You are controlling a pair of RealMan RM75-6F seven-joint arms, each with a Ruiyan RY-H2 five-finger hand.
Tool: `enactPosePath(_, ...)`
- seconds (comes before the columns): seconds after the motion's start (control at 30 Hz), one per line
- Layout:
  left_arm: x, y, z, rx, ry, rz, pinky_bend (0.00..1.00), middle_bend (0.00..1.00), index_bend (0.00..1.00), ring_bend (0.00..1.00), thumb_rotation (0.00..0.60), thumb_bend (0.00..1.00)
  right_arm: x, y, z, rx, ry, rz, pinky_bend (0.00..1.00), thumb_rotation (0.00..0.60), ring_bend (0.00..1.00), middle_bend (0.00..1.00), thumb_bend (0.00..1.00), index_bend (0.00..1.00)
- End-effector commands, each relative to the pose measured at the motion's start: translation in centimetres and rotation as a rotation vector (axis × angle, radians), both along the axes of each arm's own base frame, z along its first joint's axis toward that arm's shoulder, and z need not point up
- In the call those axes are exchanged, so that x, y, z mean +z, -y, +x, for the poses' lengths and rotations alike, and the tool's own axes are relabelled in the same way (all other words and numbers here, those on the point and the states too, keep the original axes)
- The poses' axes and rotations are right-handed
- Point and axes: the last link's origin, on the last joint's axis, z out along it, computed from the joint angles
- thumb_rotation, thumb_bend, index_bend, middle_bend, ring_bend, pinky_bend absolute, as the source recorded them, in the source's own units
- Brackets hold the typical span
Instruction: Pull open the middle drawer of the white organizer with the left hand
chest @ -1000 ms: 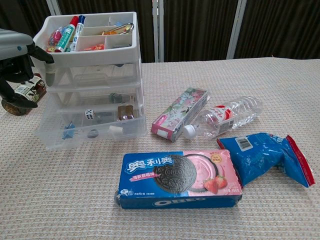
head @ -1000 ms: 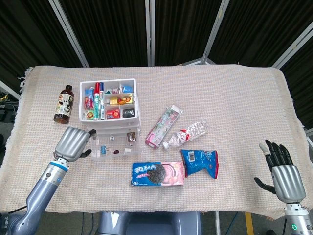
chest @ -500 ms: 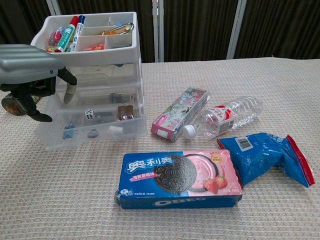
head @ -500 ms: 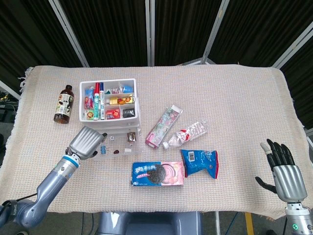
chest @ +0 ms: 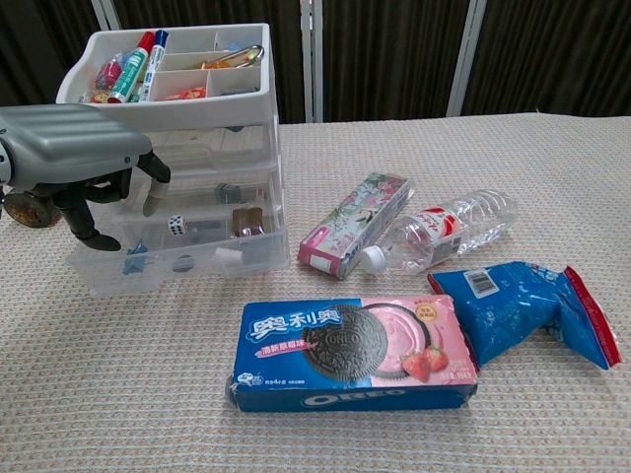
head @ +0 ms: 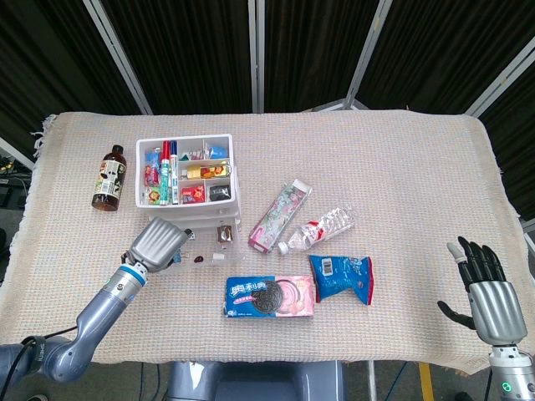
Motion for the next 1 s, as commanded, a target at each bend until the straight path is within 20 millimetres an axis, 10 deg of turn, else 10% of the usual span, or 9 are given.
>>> enactPosePath(0.03,-0.1,0.0,-0.1,0.003,-0.002,0.002,0.75,0.95,0.49,0.93,0.600,0.21,0.0,0.0,0.0,0.000,0.001,0.001,0.00,0.600,0.00,0.00,0.06,0.00)
enactPosePath(1.0,-1.7,-0.3,-0.6,0.063,-0.026,-0.005,0.75,0.95,0.50,0.93,0.600,0.22,0.0,0.0,0.0,0.002,0.013,0.008,0.00,0.600,0.00,0.00,0.06,0.00)
